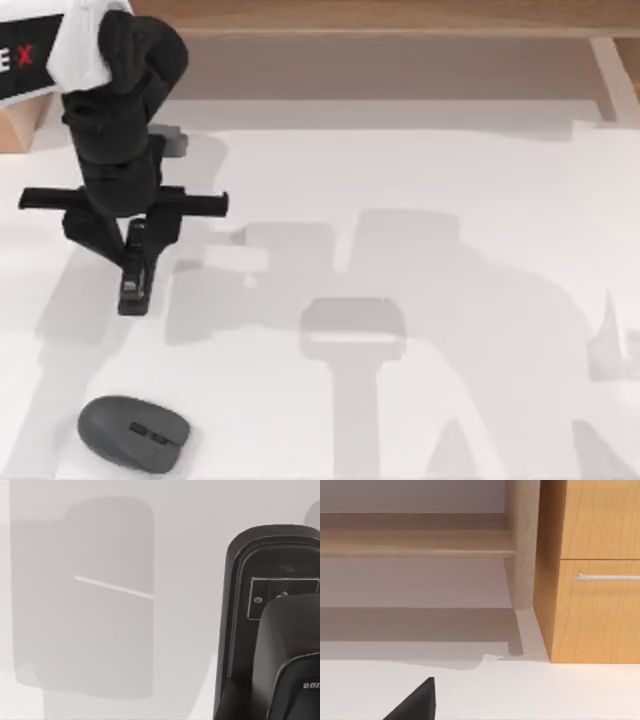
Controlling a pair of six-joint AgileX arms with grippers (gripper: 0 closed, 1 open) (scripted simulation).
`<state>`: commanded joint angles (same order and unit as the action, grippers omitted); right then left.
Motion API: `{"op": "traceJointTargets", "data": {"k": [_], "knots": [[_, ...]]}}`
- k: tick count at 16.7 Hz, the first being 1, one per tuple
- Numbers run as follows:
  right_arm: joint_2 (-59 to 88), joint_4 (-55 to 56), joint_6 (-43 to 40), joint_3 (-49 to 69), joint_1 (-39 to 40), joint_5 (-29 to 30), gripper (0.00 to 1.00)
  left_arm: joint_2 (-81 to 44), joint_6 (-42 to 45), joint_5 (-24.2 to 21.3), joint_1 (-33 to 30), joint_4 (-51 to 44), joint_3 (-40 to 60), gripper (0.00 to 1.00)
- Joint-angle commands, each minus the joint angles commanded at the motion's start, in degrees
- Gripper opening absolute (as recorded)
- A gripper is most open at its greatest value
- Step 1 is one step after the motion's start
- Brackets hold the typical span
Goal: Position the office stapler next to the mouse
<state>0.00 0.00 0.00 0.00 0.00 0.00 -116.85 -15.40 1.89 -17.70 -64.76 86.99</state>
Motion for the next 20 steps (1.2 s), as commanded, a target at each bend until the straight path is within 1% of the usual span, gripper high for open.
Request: {"op": "traceJointTargets", "data": {"k": [6,14,20], "knots": [[0.0,0.0,0.0,0.0,0.0,0.0,1.0,0.8,-0.2,-0.3,0.1,2.2,-0.4,0.0],[0.0,0.0,0.0,0.0,0.0,0.0,1.0,-0.3,-0.2,-2.0,0.4,6.0,-2.0,0.0],[0.0,0.0,0.0,0.0,0.0,0.0,1.0,-1.7,-0.1,-2.2,0.4,6.6,-3.3,0.0]]}}
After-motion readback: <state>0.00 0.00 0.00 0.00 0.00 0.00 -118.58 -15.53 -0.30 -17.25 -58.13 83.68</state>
